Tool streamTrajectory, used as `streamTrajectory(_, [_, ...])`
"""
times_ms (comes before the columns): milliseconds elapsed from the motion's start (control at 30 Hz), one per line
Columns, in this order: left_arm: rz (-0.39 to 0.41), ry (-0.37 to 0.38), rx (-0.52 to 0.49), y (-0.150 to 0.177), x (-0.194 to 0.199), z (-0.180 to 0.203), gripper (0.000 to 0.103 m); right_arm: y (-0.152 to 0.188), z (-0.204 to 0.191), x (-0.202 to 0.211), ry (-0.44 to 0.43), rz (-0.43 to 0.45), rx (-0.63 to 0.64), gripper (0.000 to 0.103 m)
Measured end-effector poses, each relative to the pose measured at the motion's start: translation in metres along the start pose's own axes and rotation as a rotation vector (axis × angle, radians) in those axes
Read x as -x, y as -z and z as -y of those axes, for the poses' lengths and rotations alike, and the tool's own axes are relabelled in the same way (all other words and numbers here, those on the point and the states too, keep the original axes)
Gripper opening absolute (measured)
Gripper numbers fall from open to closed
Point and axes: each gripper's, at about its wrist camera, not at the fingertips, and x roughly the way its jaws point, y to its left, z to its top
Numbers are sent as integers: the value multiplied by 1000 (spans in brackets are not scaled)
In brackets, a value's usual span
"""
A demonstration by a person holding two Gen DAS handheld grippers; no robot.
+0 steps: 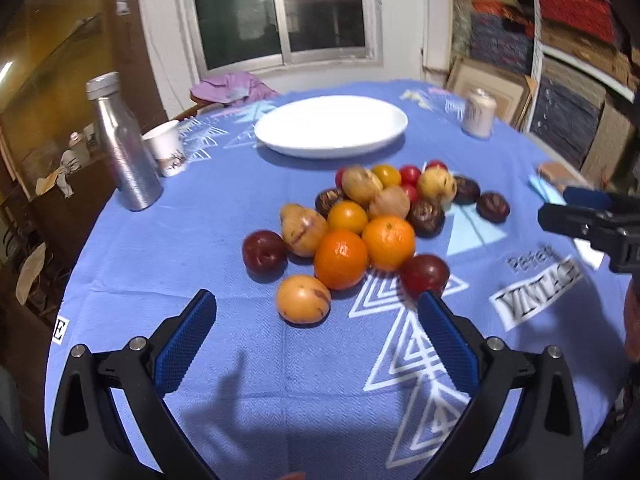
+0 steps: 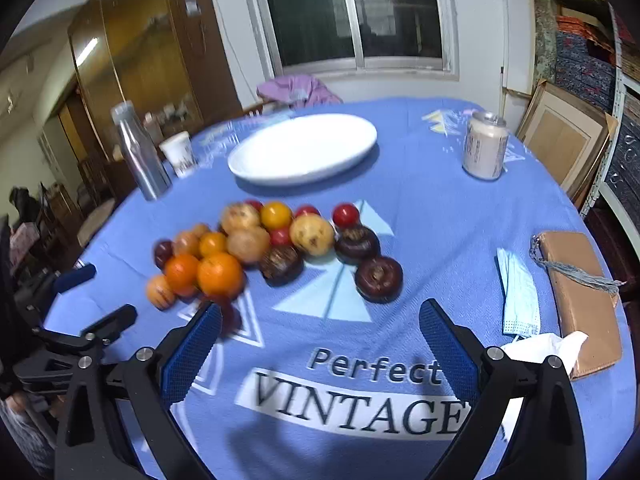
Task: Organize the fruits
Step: 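Grasp a dark brown round fruit with the right tool while the left tool grasps a yellow-orange fruit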
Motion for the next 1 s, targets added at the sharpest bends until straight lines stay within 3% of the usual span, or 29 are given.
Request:
streamTrajectory(133, [-70,-47,-3,3,-32,-10,99,-3,13,-24,56,-24,4,100])
streamTrajectory(333, [-112,34,45,-2,-56,-30,99,-15,8,-52,119,-31,117,92])
streamTrajectory(400, [-113,49,39,0,-61,-35,99,-16,10,-61,116,-44,128,84])
streamTrajectory(500, [-151,45,35,4,-74,-38,99,-16,15,-79,91,-89,133,61])
streamTrajectory(700, [-175,109,38,2,-85,-34,99,-12,28,-91,56,-114,90,45])
streamTrajectory(900, [-149,174,-1,0,-80,-22,75,-9,30,-92,51,-104,84,44])
streamTrajectory(1000, [-141,180,-9,1,-78,-18,73,-9,33,-92,40,-103,70,44])
